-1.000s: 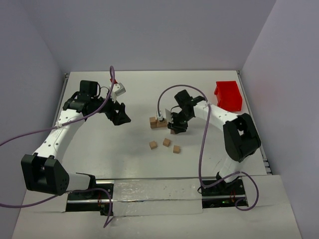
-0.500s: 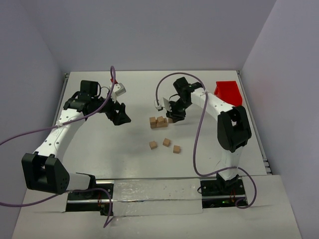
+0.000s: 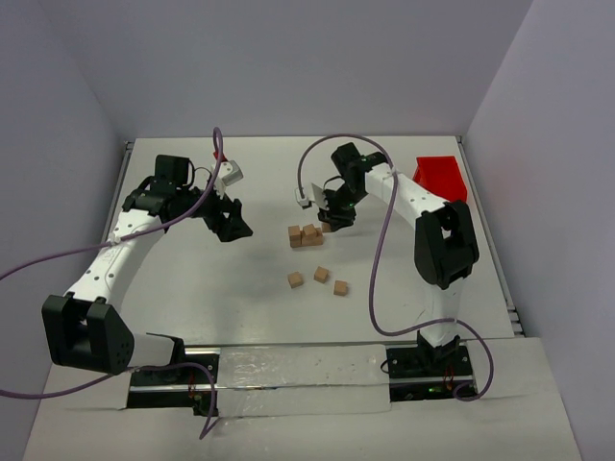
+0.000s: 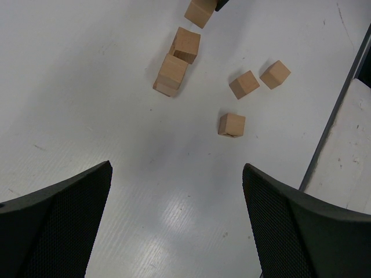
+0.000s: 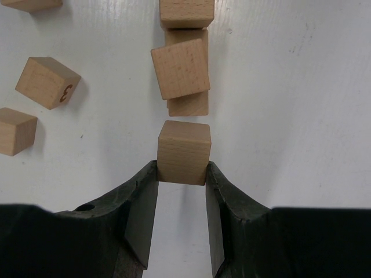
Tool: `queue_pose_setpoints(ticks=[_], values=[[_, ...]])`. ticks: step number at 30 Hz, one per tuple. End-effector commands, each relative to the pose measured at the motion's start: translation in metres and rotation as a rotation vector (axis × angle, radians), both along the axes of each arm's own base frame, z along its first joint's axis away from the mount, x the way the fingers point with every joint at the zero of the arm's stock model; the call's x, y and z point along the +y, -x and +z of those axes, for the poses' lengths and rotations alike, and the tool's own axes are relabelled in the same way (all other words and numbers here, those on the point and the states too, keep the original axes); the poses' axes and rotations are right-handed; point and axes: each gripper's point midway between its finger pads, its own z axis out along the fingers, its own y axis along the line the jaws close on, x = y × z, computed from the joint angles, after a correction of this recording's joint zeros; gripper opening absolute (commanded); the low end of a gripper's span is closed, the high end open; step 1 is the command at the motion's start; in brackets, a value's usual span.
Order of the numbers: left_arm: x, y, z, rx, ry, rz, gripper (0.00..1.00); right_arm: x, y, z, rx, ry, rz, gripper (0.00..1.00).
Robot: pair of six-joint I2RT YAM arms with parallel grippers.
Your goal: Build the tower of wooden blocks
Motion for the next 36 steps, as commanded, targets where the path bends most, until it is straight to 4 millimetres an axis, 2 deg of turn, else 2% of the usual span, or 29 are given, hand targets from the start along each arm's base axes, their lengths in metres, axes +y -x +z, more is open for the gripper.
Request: queue_pose_setpoints(ticks=[1, 36], values=[[-0.004, -0.002, 0.004, -0.024, 0.028, -0.034, 0.99, 0.009, -0.003, 0.005, 0.002, -0.013, 0.027, 0.0], [0.0, 0.001, 0.007, -0.051, 0.01, -0.025, 0.99, 0.033, -0.001, -0.001, 0.014, 0.017, 0.071, 0.02]])
